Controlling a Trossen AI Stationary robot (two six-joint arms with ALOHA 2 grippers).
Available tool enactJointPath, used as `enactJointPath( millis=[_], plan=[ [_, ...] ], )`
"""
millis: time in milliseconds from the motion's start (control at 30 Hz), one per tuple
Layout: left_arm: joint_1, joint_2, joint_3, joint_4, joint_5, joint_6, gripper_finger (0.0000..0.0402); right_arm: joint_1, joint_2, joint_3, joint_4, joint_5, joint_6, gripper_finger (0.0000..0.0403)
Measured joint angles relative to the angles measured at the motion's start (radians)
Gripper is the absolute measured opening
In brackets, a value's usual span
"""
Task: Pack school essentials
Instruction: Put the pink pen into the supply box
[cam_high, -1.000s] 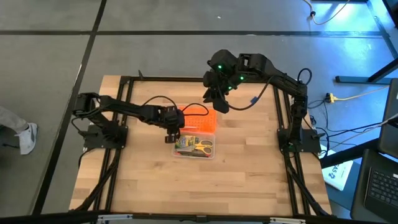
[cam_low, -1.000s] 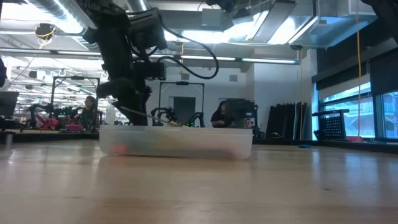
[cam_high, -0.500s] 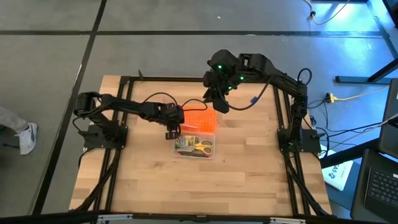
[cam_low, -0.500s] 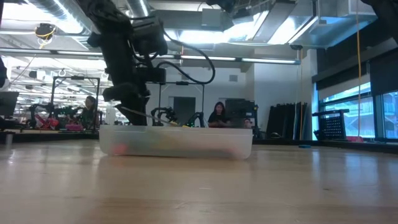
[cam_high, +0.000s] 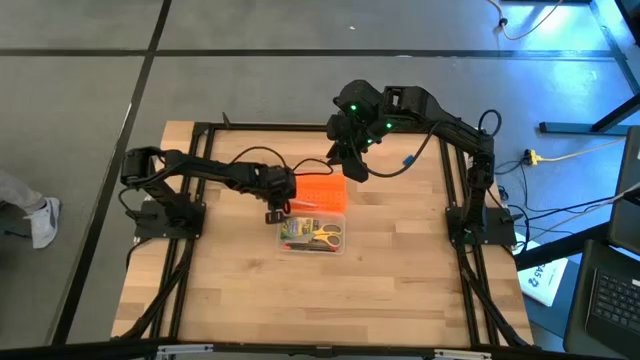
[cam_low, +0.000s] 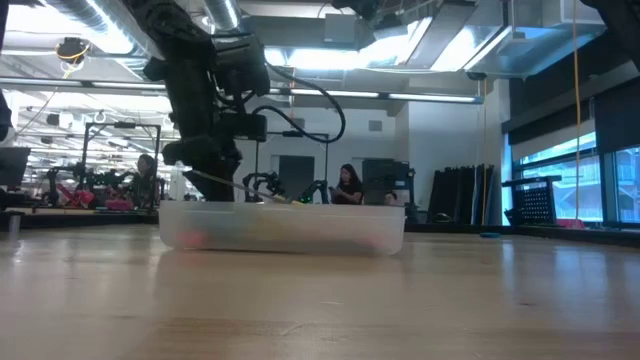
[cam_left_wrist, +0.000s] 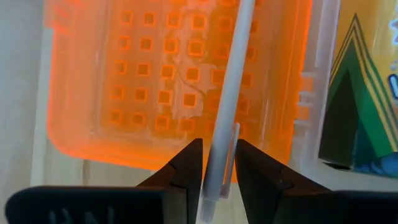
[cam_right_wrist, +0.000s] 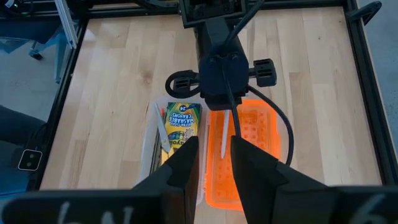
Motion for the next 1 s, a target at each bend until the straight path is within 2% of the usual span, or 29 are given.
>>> enactJointPath(
  millis=[200,467,600,867,1000],
  plan=[
    [0.000,0.011,0.000,-0.001,0.000,0.019,0.0075,0.000,0.000,0.000,0.000,0.000,0.000,0.0094],
    [0.000,0.010,0.000,0.001,-0.001,0.030,0.0028,0.000,0.000,0.000,0.000,0.000,0.000,0.0094],
    [-0.001,-0.005,0.000,-0.004,-0.004,0.029,0.0030,0.000,0.000,0.000,0.000,0.001,0.000,0.0094],
    [-0.005,-0.122,0.000,-0.010,-0.002,0.003,0.0033,0.000,0.000,0.000,-0.003,0.001,-0.004,0.0094],
    [-0.044,-0.200,0.000,-0.025,0.037,-0.045,0.0035,0.000,0.000,0.000,-0.013,0.001,-0.009,0.0094]
  ],
)
